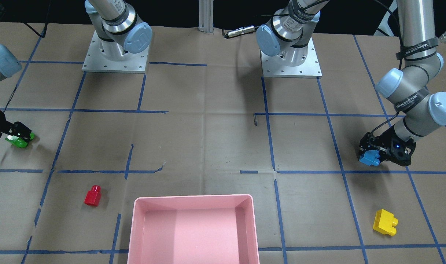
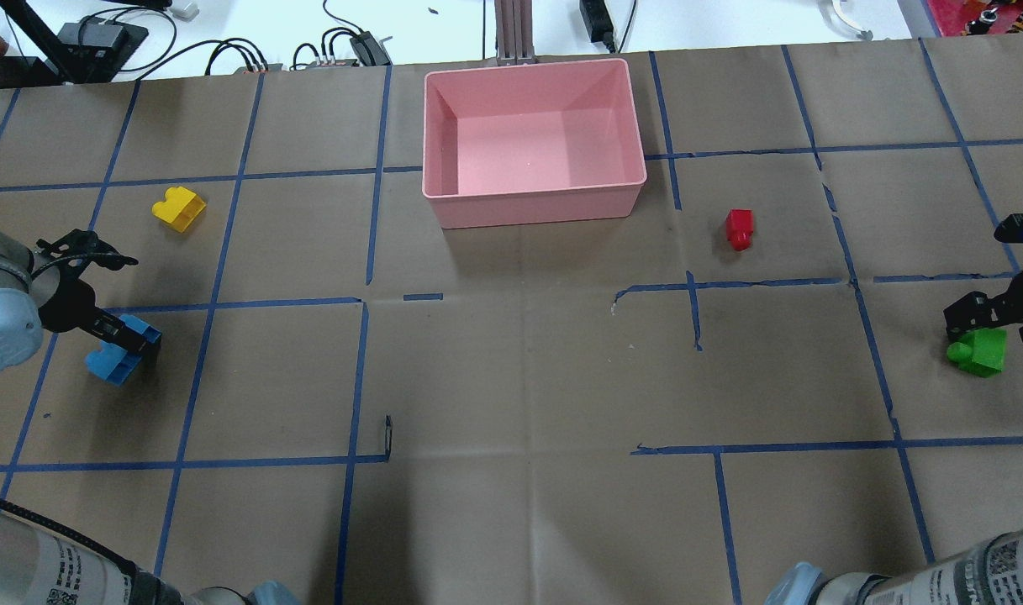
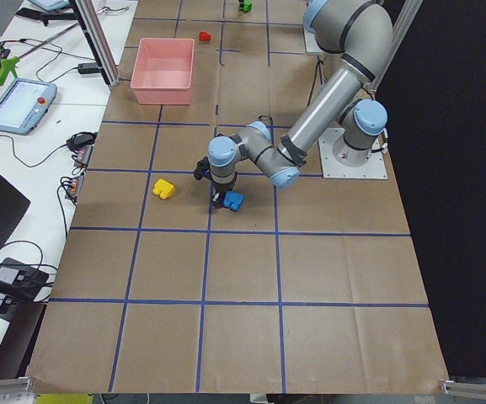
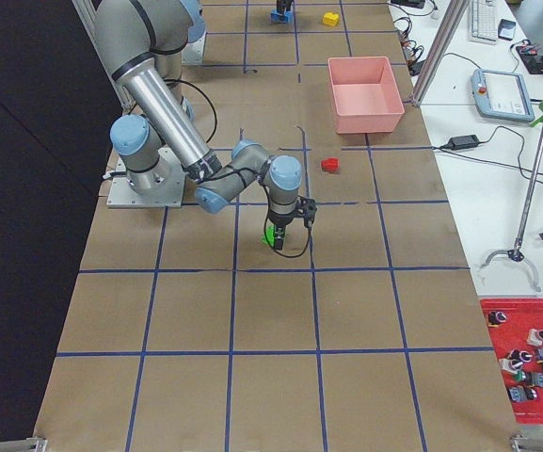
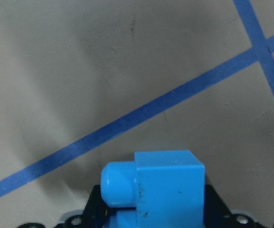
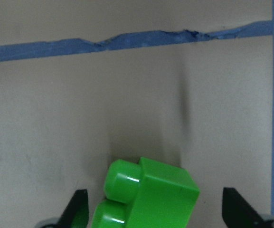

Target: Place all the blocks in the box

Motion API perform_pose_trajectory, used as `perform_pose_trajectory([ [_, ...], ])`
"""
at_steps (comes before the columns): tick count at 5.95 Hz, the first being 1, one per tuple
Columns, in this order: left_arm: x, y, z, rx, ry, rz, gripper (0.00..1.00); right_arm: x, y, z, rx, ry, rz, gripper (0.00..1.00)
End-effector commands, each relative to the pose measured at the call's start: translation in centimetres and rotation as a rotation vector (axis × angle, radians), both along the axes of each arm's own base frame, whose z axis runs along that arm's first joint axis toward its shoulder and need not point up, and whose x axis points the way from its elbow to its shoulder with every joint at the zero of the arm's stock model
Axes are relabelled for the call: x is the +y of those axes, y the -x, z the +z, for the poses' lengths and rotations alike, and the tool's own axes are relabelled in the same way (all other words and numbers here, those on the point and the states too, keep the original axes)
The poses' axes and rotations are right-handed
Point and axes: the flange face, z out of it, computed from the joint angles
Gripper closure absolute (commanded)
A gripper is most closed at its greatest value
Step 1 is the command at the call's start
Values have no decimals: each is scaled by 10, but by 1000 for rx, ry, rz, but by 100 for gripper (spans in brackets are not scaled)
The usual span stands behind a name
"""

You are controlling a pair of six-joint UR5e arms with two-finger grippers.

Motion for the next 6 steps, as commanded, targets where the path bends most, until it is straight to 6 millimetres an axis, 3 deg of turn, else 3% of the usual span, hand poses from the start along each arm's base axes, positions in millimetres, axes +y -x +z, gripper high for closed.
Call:
perform_pose_trajectory([
  [1,-3,-4,8,-18,11,0,63,0,-3,-4,-2,-2,4,1],
  [2,-5,-4,16,-29,22,-2,77,0,-2,-9,-9,-10,3,1],
  [4,-13,-6,56,-88,77,-7,89,1,-3,-11,-10,-13,7,1],
  [5,-35,-2,91,-120,124,-37,92,2,-2,-9,-4,-20,8,7],
  [6,-71,16,138,-111,116,-74,92,4,-4,-11,-3,-30,8,15],
])
